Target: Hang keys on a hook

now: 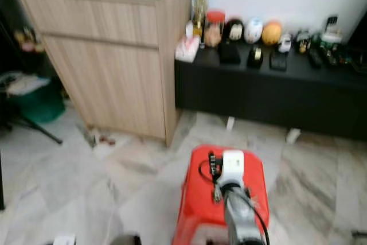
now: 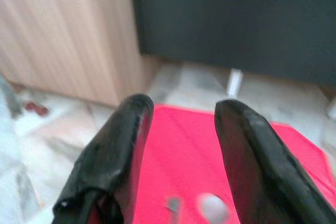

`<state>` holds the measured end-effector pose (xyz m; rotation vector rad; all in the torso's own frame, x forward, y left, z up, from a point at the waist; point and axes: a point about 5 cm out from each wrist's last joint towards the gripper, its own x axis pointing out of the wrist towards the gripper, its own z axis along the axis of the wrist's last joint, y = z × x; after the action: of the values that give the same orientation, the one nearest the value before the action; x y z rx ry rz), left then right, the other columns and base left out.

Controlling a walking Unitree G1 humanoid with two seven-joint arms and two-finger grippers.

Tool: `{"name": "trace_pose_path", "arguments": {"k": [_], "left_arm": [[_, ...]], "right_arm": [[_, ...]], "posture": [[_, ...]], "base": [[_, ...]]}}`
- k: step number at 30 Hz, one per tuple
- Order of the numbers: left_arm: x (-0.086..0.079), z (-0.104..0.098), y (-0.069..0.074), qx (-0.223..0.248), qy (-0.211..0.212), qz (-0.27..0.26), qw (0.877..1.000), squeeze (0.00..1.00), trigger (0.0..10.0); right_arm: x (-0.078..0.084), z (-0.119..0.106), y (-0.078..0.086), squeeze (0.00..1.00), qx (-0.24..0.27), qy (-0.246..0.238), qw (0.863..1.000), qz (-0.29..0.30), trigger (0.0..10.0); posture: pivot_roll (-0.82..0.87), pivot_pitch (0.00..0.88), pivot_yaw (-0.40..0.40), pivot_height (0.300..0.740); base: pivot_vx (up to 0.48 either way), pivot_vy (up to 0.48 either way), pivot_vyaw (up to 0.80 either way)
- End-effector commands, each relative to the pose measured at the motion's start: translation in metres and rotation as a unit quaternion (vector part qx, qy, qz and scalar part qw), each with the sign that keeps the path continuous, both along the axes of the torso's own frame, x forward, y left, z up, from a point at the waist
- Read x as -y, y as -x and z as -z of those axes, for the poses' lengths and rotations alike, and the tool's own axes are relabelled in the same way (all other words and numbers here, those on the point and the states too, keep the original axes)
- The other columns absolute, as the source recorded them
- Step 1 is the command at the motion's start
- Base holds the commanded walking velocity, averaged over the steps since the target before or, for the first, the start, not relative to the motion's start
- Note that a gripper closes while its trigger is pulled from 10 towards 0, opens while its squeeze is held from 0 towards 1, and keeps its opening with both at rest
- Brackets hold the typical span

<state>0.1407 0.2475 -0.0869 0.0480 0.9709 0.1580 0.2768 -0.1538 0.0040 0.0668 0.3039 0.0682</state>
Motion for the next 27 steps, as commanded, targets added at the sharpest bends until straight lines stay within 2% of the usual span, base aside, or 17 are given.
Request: {"name": "trace_pose_path", "arguments": {"k": [1,4,7,12,13,14,15,17,21,24,27], "left_arm": [[0.006,0.003,0.002,-0.005,0.009,-0.003,1.000,0.00,10.0],[0.008,0.003,0.003,-0.004,0.014,-0.005,1.000,0.00,10.0],[0.009,0.004,0.004,-0.004,0.014,-0.004,1.000,0.00,10.0],[0.010,0.005,0.006,-0.005,0.015,-0.003,1.000,0.00,10.0],[0.010,0.005,0.007,-0.006,0.015,-0.002,1.000,0.00,10.0],[0.010,0.005,0.007,-0.006,0.015,-0.002,1.000,0.00,10.0],[0.011,0.006,0.008,-0.006,0.015,-0.002,1.000,0.00,10.0],[0.011,0.006,0.010,-0.007,0.015,-0.002,1.000,0.00,10.0],[0.010,0.006,0.012,-0.008,0.014,-0.002,1.000,0.00,10.0],[0.010,0.007,0.016,-0.010,0.013,-0.001,1.000,0.00,10.0],[0.010,0.008,0.020,-0.012,0.013,0.000,1.000,0.00,10.0]], "right_arm": [[0.006,0.014,0.008,0.00,-0.057,0.020,0.998,-0.018,10.0],[0.007,0.022,0.010,0.00,-0.089,0.018,0.995,-0.030,10.0],[0.010,0.029,0.013,0.00,-0.128,0.041,0.990,-0.044,10.0],[0.007,0.032,0.010,0.00,-0.161,0.034,0.984,-0.062,10.0],[0.004,0.033,0.009,0.00,-0.184,0.020,0.980,-0.072,10.0],[0.004,0.033,0.009,0.00,-0.184,0.020,0.980,-0.072,10.0],[0.000,0.037,0.011,0.00,-0.214,0.015,0.972,-0.092,10.0],[-0.003,0.041,0.015,0.00,-0.238,0.023,0.964,-0.117,10.0],[-0.006,0.043,0.017,0.00,-0.254,0.007,0.960,-0.120,10.0],[-0.011,0.043,0.017,0.00,-0.266,-0.027,0.955,-0.127,10.0],[-0.013,0.046,0.022,0.00,-0.276,-0.021,0.952,-0.133,10.0]], "posture": [[-0.01,0.000,-0.025,0.632],[-0.01,0.000,-0.026,0.632],[0.00,0.000,-0.029,0.632],[0.00,0.005,-0.032,0.632],[0.01,0.016,-0.037,0.632],[0.01,0.016,-0.037,0.632],[0.01,0.021,-0.041,0.632],[0.02,0.031,-0.044,0.632],[0.03,0.040,-0.048,0.632],[0.03,0.053,-0.049,0.632],[0.04,0.065,-0.048,0.632]], "base": [[0.311,0.000,0.00],[0.084,0.000,0.00],[0.000,0.000,0.00],[0.000,0.000,0.00],[0.000,0.000,0.00],[0.000,0.000,0.00],[0.000,0.000,0.00],[0.000,0.000,0.00],[0.000,0.000,0.00],[0.000,0.000,0.00],[0.000,0.000,0.00]]}}
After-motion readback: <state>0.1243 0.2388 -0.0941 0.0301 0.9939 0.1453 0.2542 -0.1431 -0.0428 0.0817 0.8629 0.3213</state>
